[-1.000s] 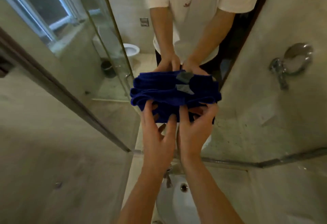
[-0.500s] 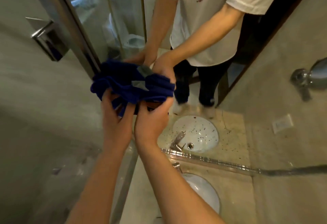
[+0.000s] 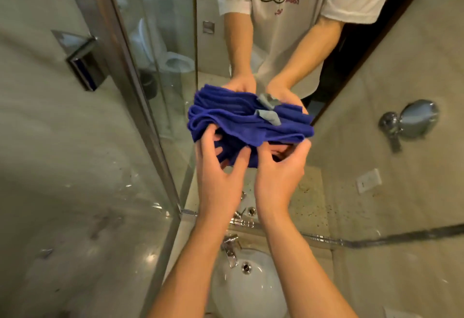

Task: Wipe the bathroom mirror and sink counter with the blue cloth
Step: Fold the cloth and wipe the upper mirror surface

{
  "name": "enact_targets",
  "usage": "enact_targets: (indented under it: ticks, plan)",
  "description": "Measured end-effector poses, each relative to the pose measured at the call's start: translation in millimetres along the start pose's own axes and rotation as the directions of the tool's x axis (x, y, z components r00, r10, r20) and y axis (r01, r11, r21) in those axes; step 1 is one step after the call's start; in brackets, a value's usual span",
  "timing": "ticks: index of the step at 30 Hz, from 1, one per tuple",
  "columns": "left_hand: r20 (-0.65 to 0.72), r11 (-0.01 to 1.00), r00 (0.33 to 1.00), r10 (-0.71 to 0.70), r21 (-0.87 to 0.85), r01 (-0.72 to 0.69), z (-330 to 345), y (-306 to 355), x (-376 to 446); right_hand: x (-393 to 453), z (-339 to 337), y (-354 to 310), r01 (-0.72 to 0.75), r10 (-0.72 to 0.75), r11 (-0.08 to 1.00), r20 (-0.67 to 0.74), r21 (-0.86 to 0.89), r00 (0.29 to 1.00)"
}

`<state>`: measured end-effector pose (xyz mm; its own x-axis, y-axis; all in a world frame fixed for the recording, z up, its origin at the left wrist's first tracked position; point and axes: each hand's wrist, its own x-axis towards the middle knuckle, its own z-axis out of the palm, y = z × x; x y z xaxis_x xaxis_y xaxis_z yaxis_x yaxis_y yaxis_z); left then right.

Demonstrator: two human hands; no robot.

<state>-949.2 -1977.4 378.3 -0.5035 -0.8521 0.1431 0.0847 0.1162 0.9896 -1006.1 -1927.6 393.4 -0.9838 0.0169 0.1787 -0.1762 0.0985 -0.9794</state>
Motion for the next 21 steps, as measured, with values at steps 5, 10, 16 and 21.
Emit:
enact_targets:
  ticks: [5, 10, 16, 21]
  plan:
    - [-0.153, 0.997, 0.987, 0.042, 0.068, -0.031, -49.1, 9.3, 43.5, -18.5, 46.4, -27.0, 0.049, -0.042, 0.997, 0.115, -0.055, 0.992]
    - [-0.149, 0.996, 0.989, -0.003, 0.084, 0.016, -30.7, -11.2, 26.7, -13.6, 31.7, 0.1, 0.0, 0.009, 0.998, 0.149, -0.058, 0.989]
    - [0.065, 0.925, 0.936, -0.347, -0.139, 0.353, -12.8, -41.1, -2.2, -8.4, -6.9, 40.3, -0.197, 0.197, 0.98, 0.144, -0.013, 0.97]
    - [0.106, 0.488, 0.676, -0.729, -0.613, 0.622, -23.1, -20.7, 25.6, -8.1, -6.9, 37.8, -0.481, 0.443, 0.848, 0.2, 0.223, 0.874]
